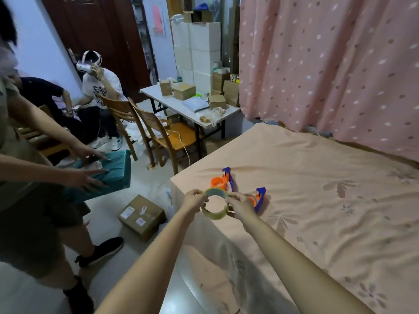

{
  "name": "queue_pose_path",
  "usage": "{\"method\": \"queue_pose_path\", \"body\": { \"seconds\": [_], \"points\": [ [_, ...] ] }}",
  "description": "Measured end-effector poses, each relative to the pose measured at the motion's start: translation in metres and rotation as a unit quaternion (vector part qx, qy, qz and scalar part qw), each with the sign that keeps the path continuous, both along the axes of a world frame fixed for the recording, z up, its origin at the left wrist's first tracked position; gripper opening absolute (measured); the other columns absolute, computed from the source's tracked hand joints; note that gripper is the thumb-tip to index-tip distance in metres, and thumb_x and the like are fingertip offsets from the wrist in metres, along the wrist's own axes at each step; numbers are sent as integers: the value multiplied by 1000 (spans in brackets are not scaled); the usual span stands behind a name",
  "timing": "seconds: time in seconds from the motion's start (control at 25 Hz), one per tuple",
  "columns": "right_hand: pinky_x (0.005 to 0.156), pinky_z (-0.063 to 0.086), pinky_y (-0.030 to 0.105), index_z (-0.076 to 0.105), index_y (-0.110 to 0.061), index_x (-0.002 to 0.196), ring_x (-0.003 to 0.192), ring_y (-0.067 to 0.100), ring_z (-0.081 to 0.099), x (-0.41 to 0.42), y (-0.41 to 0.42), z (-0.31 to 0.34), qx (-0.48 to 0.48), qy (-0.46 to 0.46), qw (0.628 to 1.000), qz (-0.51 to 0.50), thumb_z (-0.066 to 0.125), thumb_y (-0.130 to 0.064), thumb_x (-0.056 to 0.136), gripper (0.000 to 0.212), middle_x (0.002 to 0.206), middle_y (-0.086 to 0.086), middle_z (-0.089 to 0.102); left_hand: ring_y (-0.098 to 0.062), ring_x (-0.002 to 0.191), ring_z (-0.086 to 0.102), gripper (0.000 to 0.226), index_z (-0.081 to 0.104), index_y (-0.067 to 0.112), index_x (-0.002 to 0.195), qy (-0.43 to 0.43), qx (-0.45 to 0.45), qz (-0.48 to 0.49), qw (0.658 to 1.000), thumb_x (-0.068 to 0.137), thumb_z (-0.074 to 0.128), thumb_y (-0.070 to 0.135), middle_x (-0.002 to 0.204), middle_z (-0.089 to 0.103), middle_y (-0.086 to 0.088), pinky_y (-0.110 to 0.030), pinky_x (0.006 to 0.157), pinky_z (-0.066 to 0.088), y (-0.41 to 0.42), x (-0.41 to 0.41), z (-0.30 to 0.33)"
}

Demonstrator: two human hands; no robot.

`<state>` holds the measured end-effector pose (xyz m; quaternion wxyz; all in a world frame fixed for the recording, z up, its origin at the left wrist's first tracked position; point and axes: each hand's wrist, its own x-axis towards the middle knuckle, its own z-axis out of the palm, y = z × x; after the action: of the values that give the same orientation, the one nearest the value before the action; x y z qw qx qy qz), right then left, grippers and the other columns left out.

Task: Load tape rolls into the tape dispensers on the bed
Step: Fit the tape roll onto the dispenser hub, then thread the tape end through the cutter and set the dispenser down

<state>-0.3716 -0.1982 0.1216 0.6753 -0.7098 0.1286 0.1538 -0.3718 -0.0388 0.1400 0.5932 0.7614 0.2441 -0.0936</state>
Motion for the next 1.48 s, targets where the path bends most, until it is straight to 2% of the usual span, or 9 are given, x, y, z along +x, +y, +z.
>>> {"method": "queue_pose_path", "body": {
  "seconds": [0.24, 0.36, 0.48, 0.64, 0.8, 0.96, 1.16, 1.36, 1.48],
  "points": [
    [80, 56, 40, 68, -12, 109, 83, 24, 58, 88, 29, -19, 17, 15, 1000, -2, 61, -12, 87, 23, 89, 8, 60, -12, 61, 50, 14, 53, 16, 71, 7, 22, -5, 1000, 83, 54, 10, 79, 64, -5, -23, 52, 32, 29, 83, -16],
    [81, 55, 40, 67, -7, 109, 83, 24, 56, 132, 38, -30, 14, 23, 1000, -11, 61, -10, 88, 22, 78, 5, 53, -11, 58, 51, 9, 56, 14, 73, 26, 43, -7, 999, 81, 55, 10, 72, 64, -3, -24, 52, 33, 40, 130, -25],
    [83, 56, 44, 70, -11, 100, 80, 23, 59, 169, 46, -41, 19, 33, 999, -31, 63, -12, 86, 16, 77, -1, 57, -11, 58, 51, 4, 58, 12, 78, 40, 53, -35, 997, 82, 57, 12, 69, 62, -1, -23, 53, 34, 47, 175, -33],
    [74, 52, 38, 69, -11, 102, 72, 21, 58, 215, 51, -71, 16, 55, 997, -53, 63, -14, 85, 19, 76, 1, 62, -12, 64, 53, 4, 58, 11, 85, 66, 50, -77, 994, 84, 56, 15, 78, 65, -2, -25, 58, 36, 52, 225, -53],
    [77, 56, 40, 69, -23, 104, 75, 17, 64, 244, 46, -100, -17, 75, 993, -89, 67, -30, 77, 29, 89, -1, 68, -14, 70, 57, 4, 58, 12, 87, 128, 20, -179, 975, 84, 58, 14, 86, 67, -3, -26, 65, 42, 57, 277, -80],
    [78, 57, 42, 68, -27, 86, 82, 20, 66, 250, 51, -117, -33, 94, 981, -169, 65, -24, 81, 7, 103, 1, 68, -14, 68, 58, 8, 57, 15, 85, 158, 12, -288, 944, 81, 61, 11, 81, 66, -3, -25, 64, 42, 56, 321, -107],
    [93, 53, 44, 67, -26, 82, 94, 19, 63, 237, 75, -127, -33, 93, 956, -278, 56, -3, 90, 26, 101, 0, 66, -15, 60, 53, 11, 57, 14, 80, 153, 19, -388, 908, 80, 67, 9, 66, 57, -5, -23, 56, 42, 52, 346, -138],
    [90, 53, 47, 71, -14, 93, 92, 24, 65, 233, 95, -152, -74, 109, 927, -351, 60, -6, 84, 17, 91, 5, 71, -16, 56, 52, 15, 62, 17, 71, 105, 23, -403, 909, 78, 75, 20, 64, 59, -1, -26, 58, 43, 52, 346, -167],
    [85, 52, 43, 72, -15, 101, 88, 20, 63, 235, 97, -163, -95, 113, 919, -366, 61, -11, 85, 20, 92, 2, 70, -18, 67, 58, 6, 66, 17, 79, 89, 41, -404, 910, 85, 68, 20, 76, 64, -1, -29, 68, 47, 49, 343, -173]
  ]
}}
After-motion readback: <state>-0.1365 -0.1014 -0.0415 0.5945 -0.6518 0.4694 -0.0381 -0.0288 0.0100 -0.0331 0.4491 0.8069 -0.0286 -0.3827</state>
